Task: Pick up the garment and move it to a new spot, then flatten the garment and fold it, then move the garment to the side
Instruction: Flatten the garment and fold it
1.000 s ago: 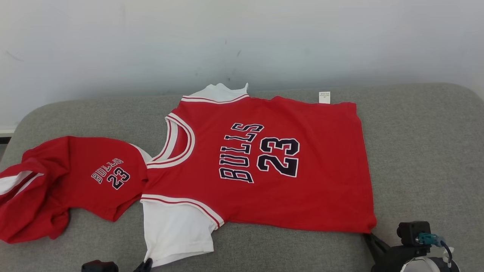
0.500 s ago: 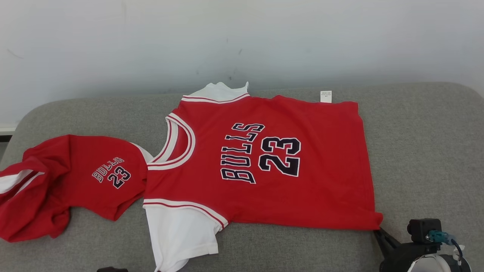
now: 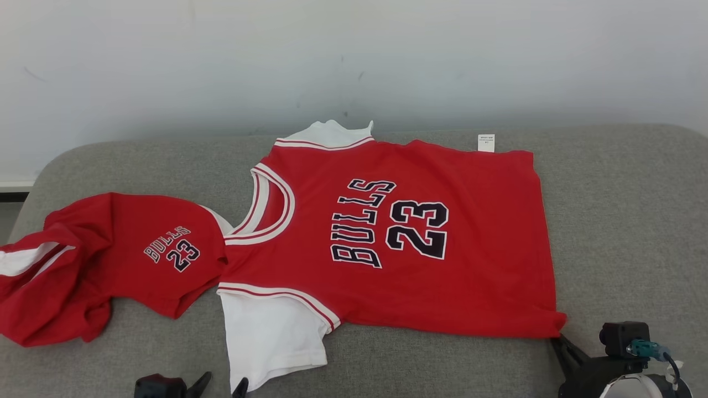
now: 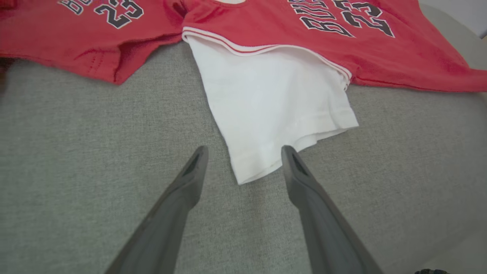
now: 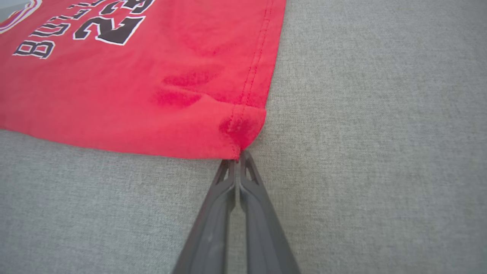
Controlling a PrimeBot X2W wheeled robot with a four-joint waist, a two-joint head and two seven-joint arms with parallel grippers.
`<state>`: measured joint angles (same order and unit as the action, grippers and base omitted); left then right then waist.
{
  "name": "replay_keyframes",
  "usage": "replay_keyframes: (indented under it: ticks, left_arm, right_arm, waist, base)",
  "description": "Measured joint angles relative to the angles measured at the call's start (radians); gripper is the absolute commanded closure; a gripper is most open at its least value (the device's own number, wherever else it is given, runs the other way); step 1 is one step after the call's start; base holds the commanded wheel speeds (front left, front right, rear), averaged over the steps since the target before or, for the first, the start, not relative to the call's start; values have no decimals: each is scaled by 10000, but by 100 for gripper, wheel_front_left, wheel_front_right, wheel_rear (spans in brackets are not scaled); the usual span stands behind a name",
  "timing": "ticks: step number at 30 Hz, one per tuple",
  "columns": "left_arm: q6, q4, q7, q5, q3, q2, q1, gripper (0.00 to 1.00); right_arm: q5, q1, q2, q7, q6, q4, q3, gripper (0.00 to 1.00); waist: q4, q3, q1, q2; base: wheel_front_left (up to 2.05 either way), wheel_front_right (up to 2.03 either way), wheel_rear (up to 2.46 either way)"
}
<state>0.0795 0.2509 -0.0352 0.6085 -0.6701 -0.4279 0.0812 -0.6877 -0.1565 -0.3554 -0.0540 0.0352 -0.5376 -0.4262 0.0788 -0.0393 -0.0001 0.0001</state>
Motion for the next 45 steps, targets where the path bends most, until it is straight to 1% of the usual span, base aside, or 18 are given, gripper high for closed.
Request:
replay_keyframes:
  ticks: [2,6,12,15,16,17,19,22,32,38,41,42,44,45]
  left_arm:
    - [10,92,96,-249,-109,-98,162,0]
    - [10,318,226,-274,-211,-96,280,0]
    - [-21,742,433,-207,-311,113,349,0]
    - [-109,924,464,-194,-360,245,545,0]
    - [-115,978,500,-194,-387,261,599,9]
    - [-203,1074,529,-190,-414,278,661,51]
    - [-288,1246,543,-12,-359,412,701,100]
    - [-441,1490,702,0,-481,487,697,100]
    - [-621,1515,571,12,-313,458,856,100]
    - [-593,1195,263,21,-100,90,910,100]
    - [-637,905,169,4,-90,98,1065,100]
    - [-815,688,119,12,-44,121,1268,100]
    - [-1005,522,136,8,-104,90,1551,100]
    - [-1183,460,196,13,-104,77,1755,100]
  right_arm:
    - [2,-14,38,4,0,-2,-42,100]
    - [2,-20,81,8,0,-2,-82,100]
    - [6,-115,86,8,-2,-4,-113,100]
    - [6,-173,82,8,-2,-8,-111,100]
    - [6,-173,82,8,-2,-17,-115,100]
    - [6,-173,82,8,-2,-21,-117,100]
    - [8,-174,88,8,-2,-23,-128,100]
    - [19,-176,105,8,-2,-23,-167,100]
    - [19,-193,59,-77,2,42,-65,100]
    - [31,-527,6,-201,13,213,54,100]
    - [29,-536,-190,-263,52,228,167,100]
    - [36,-628,-242,-232,33,274,105,100]
    - [163,-950,-245,-71,-35,372,-54,100]
    - [244,-1224,-261,27,-109,449,-123,100]
  waist:
    - [25,-10,0,0]
    - [26,-22,0,-1]
    - [-21,-73,0,-1]
    - [-58,-102,0,0]
    - [-71,-111,0,0]
    - [-84,-121,0,0]
    - [-107,-142,0,0]
    - [-152,-185,0,0]
    - [-150,-435,1,-1]
    - [-145,-639,0,-1]
    - [-111,-733,1,0]
    - [-89,-820,1,0]
    - [-85,-937,1,0]
    - [-89,-1005,0,0]
  base:
    - [0,0,0]
    - [0,0,0]
    - [0,0,0]
    - [0,0,0]
    - [0,0,0]
    - [0,0,0]
    - [0,0,0]
    - [0,0,0]
    - [0,0,0]
    - [0,0,0]
    - [0,0,0]
    - [0,0,0]
    - [0,0,0]
    - [0,0,0]
